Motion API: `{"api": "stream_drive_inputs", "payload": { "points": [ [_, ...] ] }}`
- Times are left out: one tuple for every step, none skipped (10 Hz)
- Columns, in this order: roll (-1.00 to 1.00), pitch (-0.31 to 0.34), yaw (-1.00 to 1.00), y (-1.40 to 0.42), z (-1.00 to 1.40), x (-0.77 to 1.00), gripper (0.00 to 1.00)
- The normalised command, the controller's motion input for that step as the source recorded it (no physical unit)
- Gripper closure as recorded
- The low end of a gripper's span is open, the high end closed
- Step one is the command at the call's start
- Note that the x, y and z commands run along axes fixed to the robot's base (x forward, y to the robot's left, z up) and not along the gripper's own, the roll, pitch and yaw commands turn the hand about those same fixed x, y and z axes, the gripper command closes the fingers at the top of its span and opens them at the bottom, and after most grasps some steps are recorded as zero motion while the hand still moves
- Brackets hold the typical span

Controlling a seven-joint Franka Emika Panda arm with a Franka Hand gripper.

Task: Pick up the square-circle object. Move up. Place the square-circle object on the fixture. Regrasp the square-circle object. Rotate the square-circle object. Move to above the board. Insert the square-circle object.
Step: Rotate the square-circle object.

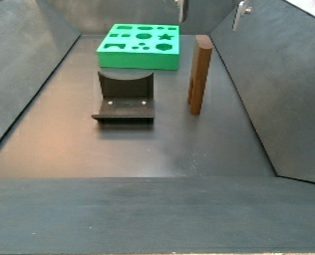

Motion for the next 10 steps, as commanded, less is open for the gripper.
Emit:
{"api": "stream_drive_inputs", "payload": {
  "points": [
    [0.02, 0.045, 1.00, 0.00, -0.02, 0.03, 0.00],
    [0.02, 0.050, 1.00, 0.00, -0.02, 0.03, 0.00],
    [0.03, 0.070, 1.00, 0.00, -0.02, 0.04, 0.00],
    [0.03, 0.072, 0.89, 0.00, -0.02, 0.04, 0.00],
    [0.03, 0.070, 0.56, 0.00, -0.01, 0.04, 0.00],
    [0.03, 0.070, 0.42, 0.00, -0.01, 0.04, 0.00],
    [0.03, 0.068, 0.19, 0.00, -1.00, 0.00, 0.00],
    [0.03, 0.048, 0.10, 0.00, -1.00, 0.02, 0.00],
    [0.02, 0.013, 0.07, 0.00, -1.00, 0.03, 0.00],
    [0.01, -0.016, 0.05, -0.01, -0.91, 0.02, 0.00]
  ]
}}
